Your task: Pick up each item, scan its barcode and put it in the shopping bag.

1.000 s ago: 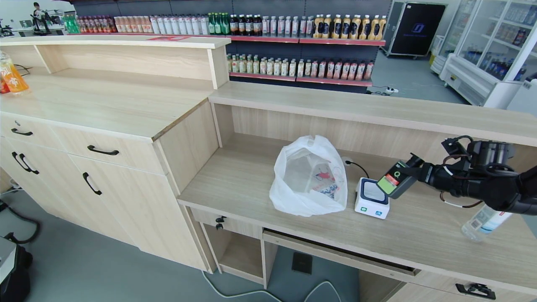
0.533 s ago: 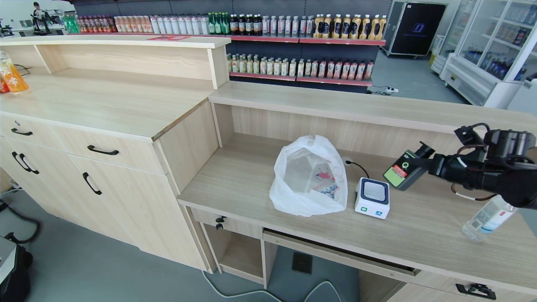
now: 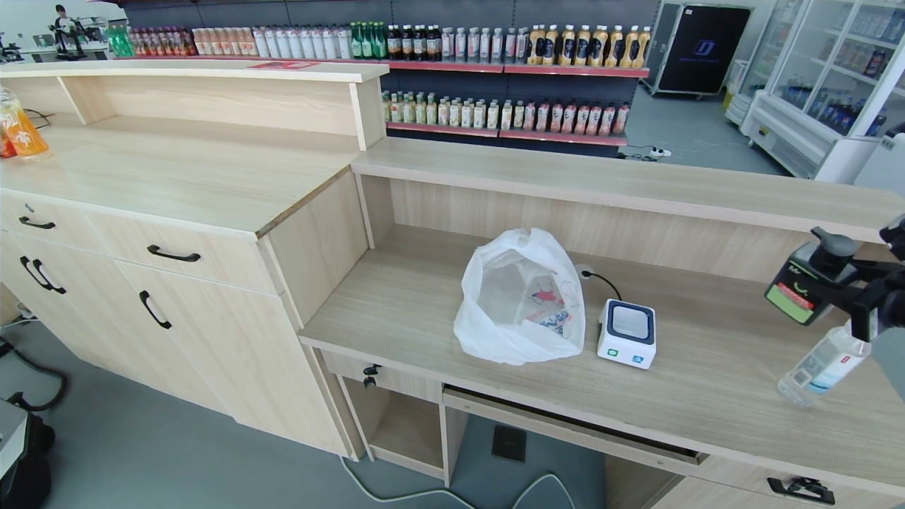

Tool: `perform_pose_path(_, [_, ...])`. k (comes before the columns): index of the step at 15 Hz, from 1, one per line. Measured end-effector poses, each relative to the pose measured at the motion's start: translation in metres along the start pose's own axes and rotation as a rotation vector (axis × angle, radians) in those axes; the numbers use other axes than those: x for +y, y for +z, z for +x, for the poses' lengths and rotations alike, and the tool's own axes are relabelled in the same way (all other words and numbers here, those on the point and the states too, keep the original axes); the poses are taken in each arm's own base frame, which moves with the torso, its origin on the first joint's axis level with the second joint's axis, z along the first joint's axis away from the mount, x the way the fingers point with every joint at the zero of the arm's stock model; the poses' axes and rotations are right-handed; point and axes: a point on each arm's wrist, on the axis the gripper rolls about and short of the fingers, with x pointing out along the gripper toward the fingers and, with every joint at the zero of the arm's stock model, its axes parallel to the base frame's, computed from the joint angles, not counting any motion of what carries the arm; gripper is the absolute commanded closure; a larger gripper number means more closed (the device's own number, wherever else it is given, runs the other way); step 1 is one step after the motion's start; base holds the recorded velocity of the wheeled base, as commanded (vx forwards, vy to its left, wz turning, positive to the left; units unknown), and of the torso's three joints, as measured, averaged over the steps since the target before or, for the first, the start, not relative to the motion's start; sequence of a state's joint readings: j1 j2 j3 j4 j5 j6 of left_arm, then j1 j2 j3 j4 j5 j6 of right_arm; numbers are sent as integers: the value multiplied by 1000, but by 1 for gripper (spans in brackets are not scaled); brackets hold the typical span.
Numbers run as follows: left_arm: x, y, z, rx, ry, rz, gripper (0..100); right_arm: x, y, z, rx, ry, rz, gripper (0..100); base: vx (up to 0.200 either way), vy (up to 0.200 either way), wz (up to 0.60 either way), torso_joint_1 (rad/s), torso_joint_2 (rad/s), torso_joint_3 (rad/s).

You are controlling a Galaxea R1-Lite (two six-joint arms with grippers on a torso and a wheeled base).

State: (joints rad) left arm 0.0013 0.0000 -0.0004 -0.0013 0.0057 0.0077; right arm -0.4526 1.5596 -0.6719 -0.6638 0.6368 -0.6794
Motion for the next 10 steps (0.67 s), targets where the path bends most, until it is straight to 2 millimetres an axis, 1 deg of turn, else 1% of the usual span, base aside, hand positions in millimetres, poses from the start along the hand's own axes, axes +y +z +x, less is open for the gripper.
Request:
perform_pose_path(2, [0, 0, 0, 0, 0, 0, 0, -1, 4, -13, -2, -32, -28, 100, 0, 0, 0, 0, 0, 0])
perform_pose_path(6, [0, 0, 0, 0, 0, 0, 0, 3, 13, -18, -23, -39, -55, 100, 0, 0, 600, 1, 5, -1])
perform_pose_path(8, [0, 0, 0, 0, -1, 0, 0, 5, 20, -14, -9, -78, -42, 100, 0, 0, 600, 0, -2, 2])
perform_pose_path(9, [0, 0, 0, 0, 0, 0, 0, 7, 29, -7, -16, -97, -18, 100, 0, 0, 600, 2, -2, 2])
perform_pose_path(10, [0, 0, 0, 0, 0, 0, 0, 12, 36, 1, -28, -87, 47, 100, 0, 0, 600, 12, 7, -2])
